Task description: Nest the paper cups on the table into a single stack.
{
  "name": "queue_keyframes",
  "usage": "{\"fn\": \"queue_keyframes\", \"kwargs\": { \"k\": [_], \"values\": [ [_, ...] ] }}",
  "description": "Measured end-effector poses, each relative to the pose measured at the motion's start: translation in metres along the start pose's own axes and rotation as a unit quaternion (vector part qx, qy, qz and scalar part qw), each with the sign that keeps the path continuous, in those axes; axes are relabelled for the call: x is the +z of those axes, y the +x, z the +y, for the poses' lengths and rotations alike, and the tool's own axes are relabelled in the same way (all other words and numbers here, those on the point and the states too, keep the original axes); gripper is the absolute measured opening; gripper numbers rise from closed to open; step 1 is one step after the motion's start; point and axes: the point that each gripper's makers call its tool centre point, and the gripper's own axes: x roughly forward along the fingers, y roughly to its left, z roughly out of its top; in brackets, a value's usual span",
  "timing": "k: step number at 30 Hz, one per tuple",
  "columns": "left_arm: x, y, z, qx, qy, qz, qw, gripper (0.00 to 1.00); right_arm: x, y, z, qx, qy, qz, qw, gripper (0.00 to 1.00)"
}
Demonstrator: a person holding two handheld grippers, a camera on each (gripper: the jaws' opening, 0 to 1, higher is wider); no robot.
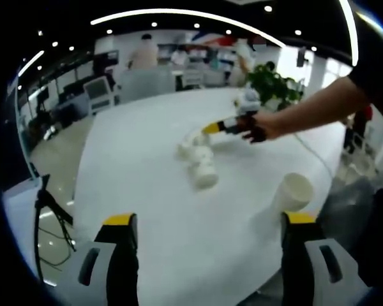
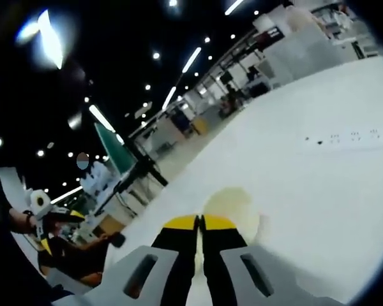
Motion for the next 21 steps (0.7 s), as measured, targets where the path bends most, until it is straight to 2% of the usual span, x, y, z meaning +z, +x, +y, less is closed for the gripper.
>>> {"fn": "queue_keyframes", "kwargs": {
  "k": [11,17,21],
  "values": [
    [0.005,0.0,-0.003,-0.002,0.001,-0.004,1.0,0.91,0.004,-0.011,0.001,-0.009,-0.012,-0.002,0.9999,0.0],
    [0.008,0.0,-0.005,-0.004,0.004,-0.009,0.9999,0.91,0.012,-0.022,0.001,-0.015,-0.019,-0.006,0.9997,0.0],
    [0.011,0.002,-0.009,-0.008,0.006,-0.014,0.9999,0.91,0.019,-0.031,0.008,-0.019,-0.029,-0.008,0.9994,0.0]
  ]
}}
